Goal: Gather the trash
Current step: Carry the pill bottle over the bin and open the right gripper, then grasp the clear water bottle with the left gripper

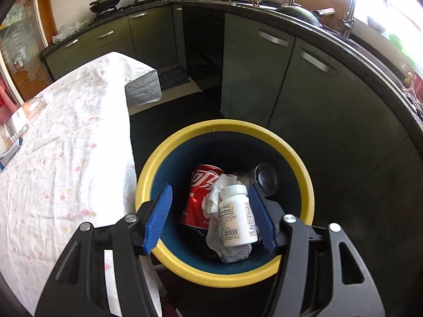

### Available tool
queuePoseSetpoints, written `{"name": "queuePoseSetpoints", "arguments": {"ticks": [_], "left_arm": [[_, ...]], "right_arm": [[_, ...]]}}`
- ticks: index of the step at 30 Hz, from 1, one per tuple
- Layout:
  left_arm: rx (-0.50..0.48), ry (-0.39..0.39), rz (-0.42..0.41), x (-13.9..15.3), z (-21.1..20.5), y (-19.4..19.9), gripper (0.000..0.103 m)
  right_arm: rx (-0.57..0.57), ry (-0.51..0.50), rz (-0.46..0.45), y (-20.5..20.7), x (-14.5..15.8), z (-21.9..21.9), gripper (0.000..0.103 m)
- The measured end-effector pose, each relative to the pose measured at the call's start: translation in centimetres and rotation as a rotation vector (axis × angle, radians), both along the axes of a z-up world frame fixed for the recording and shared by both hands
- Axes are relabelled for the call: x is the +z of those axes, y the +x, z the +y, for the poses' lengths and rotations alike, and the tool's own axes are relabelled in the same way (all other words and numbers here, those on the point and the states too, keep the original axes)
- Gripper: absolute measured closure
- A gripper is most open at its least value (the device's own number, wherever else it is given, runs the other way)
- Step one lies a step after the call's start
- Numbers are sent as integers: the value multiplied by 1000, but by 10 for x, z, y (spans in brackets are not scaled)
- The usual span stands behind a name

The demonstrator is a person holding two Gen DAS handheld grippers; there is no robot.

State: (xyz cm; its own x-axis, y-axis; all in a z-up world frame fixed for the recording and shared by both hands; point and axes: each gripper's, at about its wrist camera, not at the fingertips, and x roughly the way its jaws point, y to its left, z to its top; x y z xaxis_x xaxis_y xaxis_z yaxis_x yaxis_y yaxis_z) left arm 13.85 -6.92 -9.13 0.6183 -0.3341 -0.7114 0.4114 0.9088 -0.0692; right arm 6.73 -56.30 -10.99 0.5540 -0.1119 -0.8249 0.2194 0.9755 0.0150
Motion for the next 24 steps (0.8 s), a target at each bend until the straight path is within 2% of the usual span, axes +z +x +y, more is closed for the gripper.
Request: {"name": "queuePoseSetpoints", "arguments": {"ticks": [5, 12, 17, 24], "left_arm": [[-69, 8, -6, 24, -24, 28, 5], [-158, 87, -14, 42, -67, 80, 5], [-197, 109, 47, 37, -86, 120, 5], [-198, 105, 172, 10, -91, 164, 5]], "right_arm": [[40, 10, -22, -6, 6, 12, 43], [54, 20, -13, -12, 3, 17, 42], [56, 31, -6, -16, 0, 18, 42], [68, 35, -8, -16, -1, 20, 40]]}}
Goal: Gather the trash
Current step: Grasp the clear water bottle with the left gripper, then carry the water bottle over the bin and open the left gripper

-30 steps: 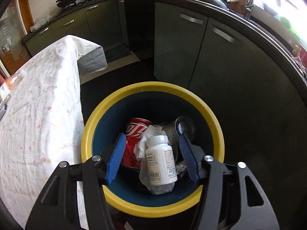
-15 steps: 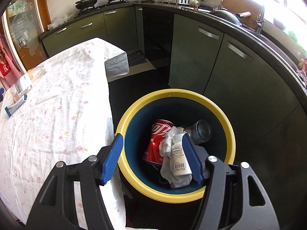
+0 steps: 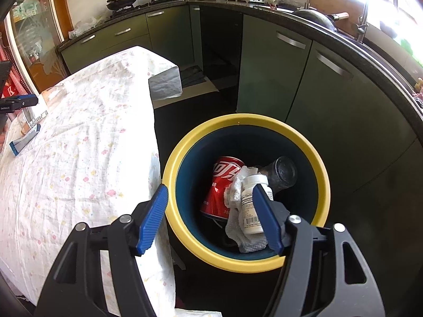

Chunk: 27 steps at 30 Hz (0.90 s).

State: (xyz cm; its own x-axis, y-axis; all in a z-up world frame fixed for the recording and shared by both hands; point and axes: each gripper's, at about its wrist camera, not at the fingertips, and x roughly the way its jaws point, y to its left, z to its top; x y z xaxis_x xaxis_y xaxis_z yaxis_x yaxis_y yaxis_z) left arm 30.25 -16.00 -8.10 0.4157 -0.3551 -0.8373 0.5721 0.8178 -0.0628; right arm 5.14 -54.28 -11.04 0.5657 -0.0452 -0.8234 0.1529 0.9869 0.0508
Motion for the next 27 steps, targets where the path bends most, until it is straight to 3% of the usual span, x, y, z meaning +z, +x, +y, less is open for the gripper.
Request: {"name": "queuePoseSetpoints", "arguments": {"ticks": [11, 12, 14, 16, 21, 27], "left_arm": [[7, 101, 49, -35, -14, 16, 7], [6, 114, 48, -37, -16, 15, 10], [10, 124, 74, -43, -18, 16, 34], [16, 122, 99, -47, -19, 17, 37], [12, 126, 67, -38, -22, 6, 38], [-11, 116, -17, -1, -28, -24, 38]], "right_arm": [[25, 5, 17, 7, -4, 8, 39], [25, 6, 19, 7, -5, 8, 39], [28, 8, 22, 8, -6, 9, 39], [31, 10, 23, 7, -7, 11, 39], [33, 10, 18, 2, -4, 12, 39], [32, 5, -4, -8, 4, 11, 39]]}}
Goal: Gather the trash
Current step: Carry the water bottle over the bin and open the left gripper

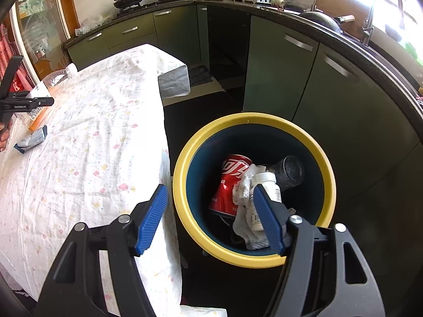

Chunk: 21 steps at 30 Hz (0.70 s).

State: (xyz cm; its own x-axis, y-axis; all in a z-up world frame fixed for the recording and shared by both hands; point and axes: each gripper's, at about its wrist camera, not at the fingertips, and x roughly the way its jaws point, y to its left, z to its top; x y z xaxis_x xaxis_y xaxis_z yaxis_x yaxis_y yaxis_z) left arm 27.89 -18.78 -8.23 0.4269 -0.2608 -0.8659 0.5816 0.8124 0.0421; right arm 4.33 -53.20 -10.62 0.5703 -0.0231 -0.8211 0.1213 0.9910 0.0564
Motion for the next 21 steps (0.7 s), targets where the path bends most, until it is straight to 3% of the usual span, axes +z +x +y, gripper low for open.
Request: {"name": "queuePoseSetpoints", "arguments": {"ticks": [8, 14, 21], "left_arm": [[-120, -46, -62, 49, -47, -63, 38], [-293, -85, -53, 59, -139, -109, 38], [-473, -93, 6, 39, -263, -148, 38]], "right_arm": [[-35, -19, -23, -26, 12, -14, 39], [-101, -26, -35, -58, 17, -43, 39], [-199, -24, -48, -105, 19, -88, 39]]}}
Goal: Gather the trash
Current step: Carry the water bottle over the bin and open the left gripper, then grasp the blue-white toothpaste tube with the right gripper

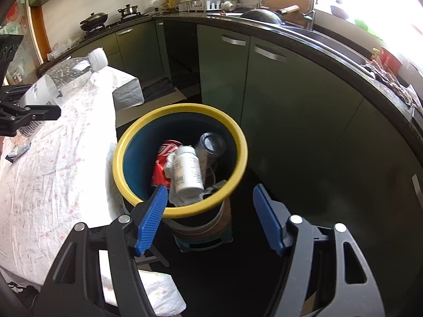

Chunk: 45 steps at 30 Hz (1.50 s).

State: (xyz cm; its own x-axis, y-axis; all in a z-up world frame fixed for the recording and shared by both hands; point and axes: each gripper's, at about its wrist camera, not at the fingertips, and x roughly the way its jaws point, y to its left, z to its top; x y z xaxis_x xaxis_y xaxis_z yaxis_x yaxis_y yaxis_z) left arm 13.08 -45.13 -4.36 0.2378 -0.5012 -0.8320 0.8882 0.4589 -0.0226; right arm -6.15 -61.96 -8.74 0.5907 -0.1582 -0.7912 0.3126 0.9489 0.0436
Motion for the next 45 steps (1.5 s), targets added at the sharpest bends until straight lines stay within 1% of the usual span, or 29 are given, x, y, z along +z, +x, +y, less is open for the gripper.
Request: {"name": "queuePoseSetpoints", "arguments": {"ticks": [5, 7, 9, 10, 11, 12, 14, 16, 20, 21, 24, 28, 29, 31, 34, 37, 39, 42, 45], "left_arm": [[-54, 23, 60, -29, -77, -7, 38], [-46, 37, 75, -42, -99, -6, 37], [-15, 52, 108, -57, -115, 1, 37], [11, 60, 126, -64, -121, 4, 34], [39, 65, 135, -69, -126, 8, 21], [61, 63, 133, -71, -127, 10, 16], [85, 37, 123, -71, -124, 11, 16], [91, 6, 100, -63, -111, 7, 16], [108, -82, 12, -35, -60, -9, 15], [120, -106, -3, -28, -43, -13, 13], [183, -166, -69, -14, 12, -21, 12], [312, -229, -152, -4, 90, -26, 11], [355, -241, -165, -3, 111, -27, 11], [426, -263, -164, -3, 153, -23, 10], [520, -281, -187, 1, 213, -19, 10], [601, -263, -261, 1, 267, -19, 10], [678, -250, -310, -1, 309, -18, 8], [795, -214, -354, -8, 373, -13, 8], [875, -168, -356, -17, 417, -12, 8]], "right_arm": [[-56, 22, -1, -25, -6, -26, 39], [-70, 34, 3, -30, -11, -34, 39], [-82, 49, 7, -35, -17, -40, 38], [-85, 55, 9, -35, -19, -43, 38], [-87, 61, 10, -35, -22, -44, 38], [-88, 66, 11, -35, -24, -45, 38], [-81, 74, 12, -34, -27, -44, 38], [-67, 77, 14, -31, -28, -42, 38], [-57, 77, 13, -28, -29, -34, 38], [-56, 76, 14, -26, -28, -33, 38], [-45, 69, 18, -22, -26, -26, 38], [-15, 52, 32, -12, -23, -12, 38], [-6, 47, 35, -9, -21, -6, 38], [25, 35, 39, 0, -16, 8, 38], [84, 19, 39, 16, -10, 30, 38], [162, 15, 39, 36, -4, 56, 38], [234, 27, 41, 56, -1, 78, 38], [378, 45, 37, 89, 2, 121, 38], [567, 70, 27, 124, 6, 171, 38]]}}
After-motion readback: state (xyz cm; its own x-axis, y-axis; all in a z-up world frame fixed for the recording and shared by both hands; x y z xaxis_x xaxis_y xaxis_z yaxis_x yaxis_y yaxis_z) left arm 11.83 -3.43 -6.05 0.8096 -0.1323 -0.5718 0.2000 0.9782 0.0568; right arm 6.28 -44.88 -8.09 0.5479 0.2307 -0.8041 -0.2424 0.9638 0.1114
